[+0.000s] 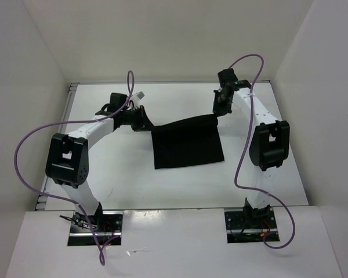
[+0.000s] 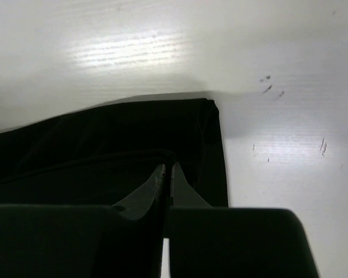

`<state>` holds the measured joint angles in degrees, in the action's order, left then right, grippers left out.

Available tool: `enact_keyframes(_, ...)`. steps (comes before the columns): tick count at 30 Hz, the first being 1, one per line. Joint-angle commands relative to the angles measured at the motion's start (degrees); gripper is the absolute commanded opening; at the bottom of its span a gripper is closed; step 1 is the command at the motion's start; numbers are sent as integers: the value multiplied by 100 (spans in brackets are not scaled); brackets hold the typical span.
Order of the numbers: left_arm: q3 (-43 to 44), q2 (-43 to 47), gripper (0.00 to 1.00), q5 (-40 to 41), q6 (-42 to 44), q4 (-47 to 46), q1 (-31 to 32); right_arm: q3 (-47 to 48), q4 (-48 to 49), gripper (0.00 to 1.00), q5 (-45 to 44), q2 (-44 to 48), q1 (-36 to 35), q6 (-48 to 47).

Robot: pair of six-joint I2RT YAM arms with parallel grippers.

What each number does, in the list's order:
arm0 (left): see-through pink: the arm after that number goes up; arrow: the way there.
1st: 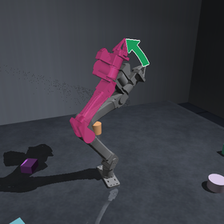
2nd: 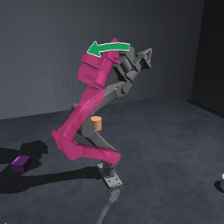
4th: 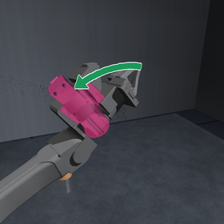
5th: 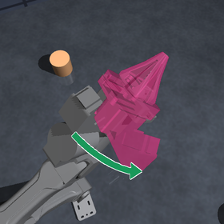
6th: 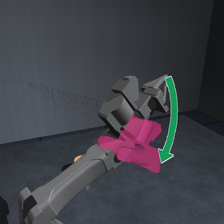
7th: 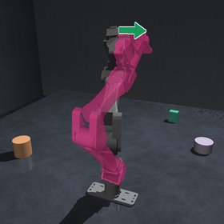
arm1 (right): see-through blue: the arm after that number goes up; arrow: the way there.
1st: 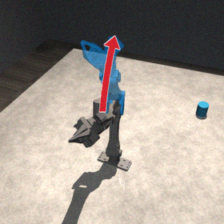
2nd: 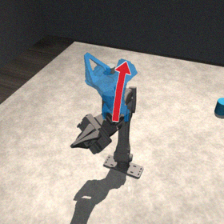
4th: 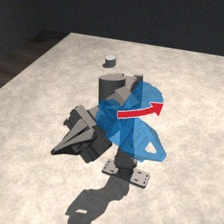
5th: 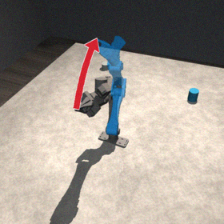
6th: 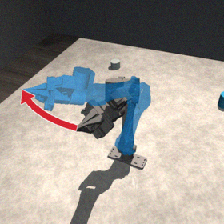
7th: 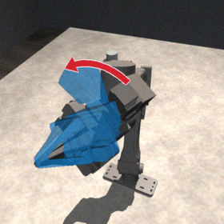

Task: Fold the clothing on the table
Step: Fold the skirt

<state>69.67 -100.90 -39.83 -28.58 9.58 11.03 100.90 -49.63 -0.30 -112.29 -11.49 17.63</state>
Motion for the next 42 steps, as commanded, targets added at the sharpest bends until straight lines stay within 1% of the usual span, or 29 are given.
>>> enact_keyframes(1,-374,369,0,-156,80,148,-30,26,-512,0,-498,304,50,13)
enact_keyframes(7,-612,650,0,-77,256,500,22,-483,-970,0,-375,584,50,196)
enact_keyframes(9,-726,738,0,-77,256,553,22,-729,-1049,0,-629,699,50,249)
enact_keyframes(16,-779,1054,0,-77,362,922,127,-1265,-1322,0,-709,1094,50,425)
enact_keyframes(18,-858,1055,0,-77,423,1054,128,-1344,-1322,0,-770,1157,50,426)
enact_keyframes(22,-1017,1108,0,-77,528,1361,320,-1407,-1374,0,-832,1096,50,478)
enact_keyframes(26,-1122,879,0,335,687,1801,628,-1407,-1374,0,-832,973,-117,478)
enact_keyframes(29,-1228,721,0,336,748,1863,795,-1529,-1374,0,-893,893,-187,478)
enact_keyframes(36,-1280,229,0,573,863,2135,1471,-1600,-1374,0,-1148,595,-240,593)
enact_keyframes(37,-1280,229,0,573,915,2135,1473,-1600,-1374,0,-1209,533,-240,654)
enact_keyframes(39,-1280,89,2,573,915,2188,1647,-1600,-1427,1,-1210,463,-293,654)
enact_keyframes(41,-1280,36,2,573,968,2188,1735,-1600,-1427,3,-1271,392,-346,715)
enact_keyframes(42,-1280,36,4,521,968,2240,1814,-1600,-1479,5,-1332,331,-415,716)
